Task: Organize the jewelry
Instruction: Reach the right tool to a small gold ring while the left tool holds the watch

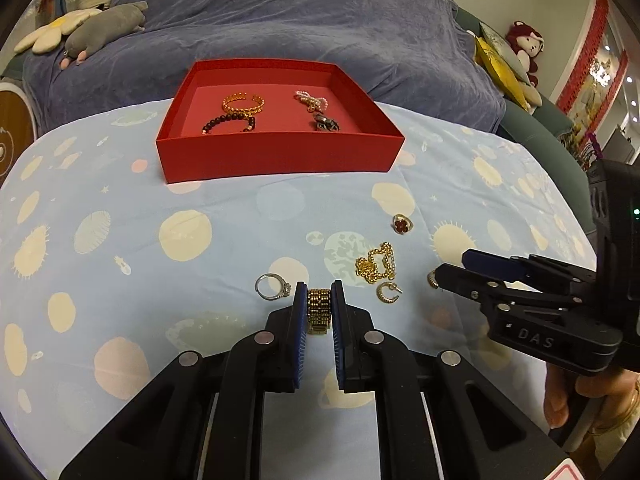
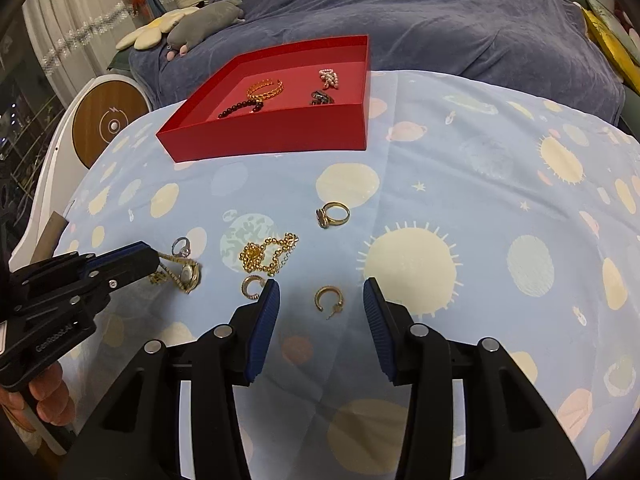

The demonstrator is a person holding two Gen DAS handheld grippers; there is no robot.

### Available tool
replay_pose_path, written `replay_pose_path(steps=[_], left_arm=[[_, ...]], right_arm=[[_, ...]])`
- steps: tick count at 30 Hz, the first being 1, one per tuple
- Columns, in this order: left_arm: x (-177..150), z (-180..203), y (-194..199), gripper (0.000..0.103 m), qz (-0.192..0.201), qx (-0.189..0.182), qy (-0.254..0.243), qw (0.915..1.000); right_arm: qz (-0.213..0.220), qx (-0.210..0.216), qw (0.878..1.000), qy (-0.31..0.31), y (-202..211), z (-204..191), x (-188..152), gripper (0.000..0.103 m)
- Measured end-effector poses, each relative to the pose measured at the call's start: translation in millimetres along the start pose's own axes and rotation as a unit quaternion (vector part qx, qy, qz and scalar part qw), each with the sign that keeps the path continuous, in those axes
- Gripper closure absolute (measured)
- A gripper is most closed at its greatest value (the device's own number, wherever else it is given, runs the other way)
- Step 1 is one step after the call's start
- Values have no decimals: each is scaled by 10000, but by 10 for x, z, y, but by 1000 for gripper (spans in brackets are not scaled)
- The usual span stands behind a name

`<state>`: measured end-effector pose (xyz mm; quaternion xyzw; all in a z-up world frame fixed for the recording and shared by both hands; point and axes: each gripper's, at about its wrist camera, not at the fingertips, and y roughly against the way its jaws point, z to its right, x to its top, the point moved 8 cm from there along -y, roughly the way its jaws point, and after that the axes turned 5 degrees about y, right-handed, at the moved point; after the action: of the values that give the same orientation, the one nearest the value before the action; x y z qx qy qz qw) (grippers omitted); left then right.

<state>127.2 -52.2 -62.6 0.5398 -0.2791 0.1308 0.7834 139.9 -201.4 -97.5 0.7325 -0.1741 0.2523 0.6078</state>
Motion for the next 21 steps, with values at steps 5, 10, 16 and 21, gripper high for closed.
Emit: replay_pose_path(steps=[5, 10, 16, 21], left_arm=[[109, -93, 145, 94, 126, -75, 196, 9997], [180, -250, 252, 94, 240, 1, 376, 9990], [195, -440, 298, 94, 275, 127, 530, 9981], [163, -565, 296, 94, 253, 223, 606, 9976]], right_arm=[[88, -91, 9998, 168, -98, -37, 166, 69], [59, -117, 9997, 223, -235, -37, 279, 81], [91, -231, 9994, 234, -349, -11, 423, 82], [-66, -333, 9990, 283, -490, 30, 392, 88]])
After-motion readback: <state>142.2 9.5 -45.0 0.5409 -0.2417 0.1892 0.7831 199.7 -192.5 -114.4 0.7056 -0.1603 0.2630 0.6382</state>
